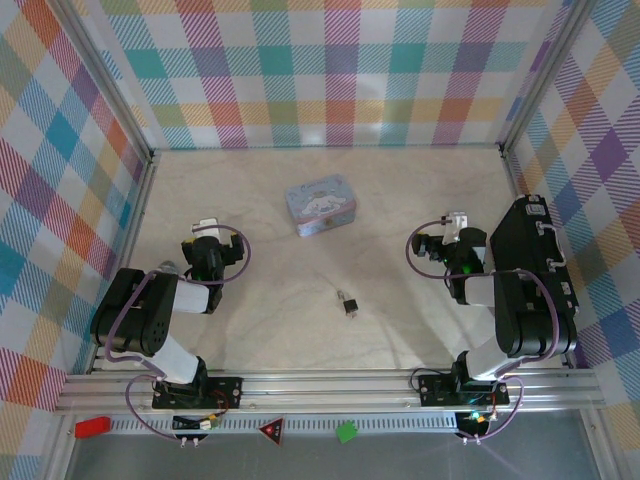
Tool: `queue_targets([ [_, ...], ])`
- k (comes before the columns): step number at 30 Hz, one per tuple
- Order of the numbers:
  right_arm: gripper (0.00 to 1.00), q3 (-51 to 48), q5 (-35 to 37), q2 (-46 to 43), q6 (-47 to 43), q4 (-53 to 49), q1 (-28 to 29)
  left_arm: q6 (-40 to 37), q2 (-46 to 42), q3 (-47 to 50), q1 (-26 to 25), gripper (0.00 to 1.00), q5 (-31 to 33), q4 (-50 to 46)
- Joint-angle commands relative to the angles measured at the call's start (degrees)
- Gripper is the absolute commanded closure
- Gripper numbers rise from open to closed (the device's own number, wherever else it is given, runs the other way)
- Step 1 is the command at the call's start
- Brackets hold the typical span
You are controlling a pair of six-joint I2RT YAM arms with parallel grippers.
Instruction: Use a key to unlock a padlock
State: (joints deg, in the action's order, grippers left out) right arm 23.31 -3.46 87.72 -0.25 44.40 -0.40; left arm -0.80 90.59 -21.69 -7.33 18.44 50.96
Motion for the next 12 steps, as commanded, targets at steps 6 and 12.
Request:
queue_targets([
  [6,0.01,0.95,-0.18,0.12,0.77,1.74,0.12,0.18,-0.06,-0.88,0.47,0.00,-0.95,0.64],
  [12,0.01,0.54,2.13,-0.09,0.98,2.25,0.40,0.12,-0.08,-0.75,0.48,0.00,-0.99,0.75],
])
